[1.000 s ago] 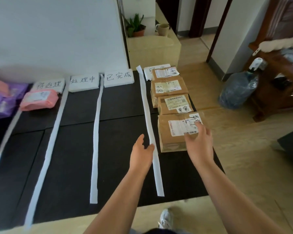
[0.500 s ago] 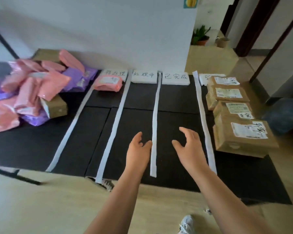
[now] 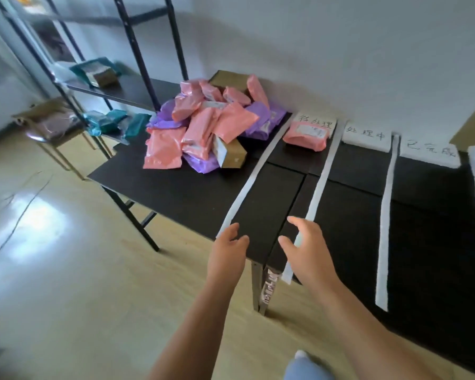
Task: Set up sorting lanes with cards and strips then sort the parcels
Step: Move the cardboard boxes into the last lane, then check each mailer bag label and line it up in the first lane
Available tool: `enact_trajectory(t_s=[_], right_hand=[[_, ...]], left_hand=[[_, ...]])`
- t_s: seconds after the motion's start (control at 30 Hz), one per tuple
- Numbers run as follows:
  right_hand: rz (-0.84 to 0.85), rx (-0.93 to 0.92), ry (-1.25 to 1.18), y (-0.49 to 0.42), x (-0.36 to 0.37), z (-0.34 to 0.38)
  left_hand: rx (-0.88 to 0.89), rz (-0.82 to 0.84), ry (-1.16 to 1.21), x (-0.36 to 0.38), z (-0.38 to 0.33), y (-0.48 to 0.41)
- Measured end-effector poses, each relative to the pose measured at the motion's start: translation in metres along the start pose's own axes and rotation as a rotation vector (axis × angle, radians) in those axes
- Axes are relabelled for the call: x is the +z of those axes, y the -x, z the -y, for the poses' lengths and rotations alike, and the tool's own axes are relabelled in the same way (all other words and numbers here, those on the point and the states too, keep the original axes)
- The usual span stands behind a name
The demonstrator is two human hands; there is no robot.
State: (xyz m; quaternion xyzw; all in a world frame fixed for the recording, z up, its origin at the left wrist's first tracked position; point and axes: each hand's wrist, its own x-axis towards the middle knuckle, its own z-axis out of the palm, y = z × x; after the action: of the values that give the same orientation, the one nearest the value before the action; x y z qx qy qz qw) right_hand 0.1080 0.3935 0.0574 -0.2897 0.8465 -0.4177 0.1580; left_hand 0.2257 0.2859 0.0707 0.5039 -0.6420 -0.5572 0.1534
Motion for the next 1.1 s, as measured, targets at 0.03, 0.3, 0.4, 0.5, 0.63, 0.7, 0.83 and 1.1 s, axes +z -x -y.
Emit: enact_trajectory(t_s=[0.03,0.3,0.4,0.5,0.63,0.7,0.83,1.1], right_hand=[[0.019,-0.011,-0.003,-0.005,0.01,0.008],[0.148,-0.051,-0.055,-0.063,0.088,0.057],[0.153,-0.054,-0.069,-0.099,0.116,0.071],[0.134,-0.016,-0.079,-0.144,0.139,0.084],[0.112,0.032,-0.068,-0.201,0.161,0.093],[0.107,0.051,-0.058,-0.228,0.169,0.093],[0.073,0.093,-0.056,-0.271,0.181,0.09],[-0.032,0.208,0.026,-0.331,0.193,0.077]], left_hand=[[-0.003,-0.019,0.004,-0.012,0.002,-0.003],[-0.043,-0.14,0.012,-0.075,0.01,-0.054],[-0.045,-0.133,-0.022,-0.09,0.005,-0.089],[-0.046,-0.095,-0.056,-0.098,-0.007,-0.133],[-0.078,-0.06,-0.108,-0.101,-0.025,-0.191],[-0.096,-0.066,-0.13,-0.102,-0.031,-0.216],[-0.062,-0.042,-0.234,-0.103,-0.034,-0.254],[0.019,0.07,-0.364,-0.088,-0.045,-0.334]])
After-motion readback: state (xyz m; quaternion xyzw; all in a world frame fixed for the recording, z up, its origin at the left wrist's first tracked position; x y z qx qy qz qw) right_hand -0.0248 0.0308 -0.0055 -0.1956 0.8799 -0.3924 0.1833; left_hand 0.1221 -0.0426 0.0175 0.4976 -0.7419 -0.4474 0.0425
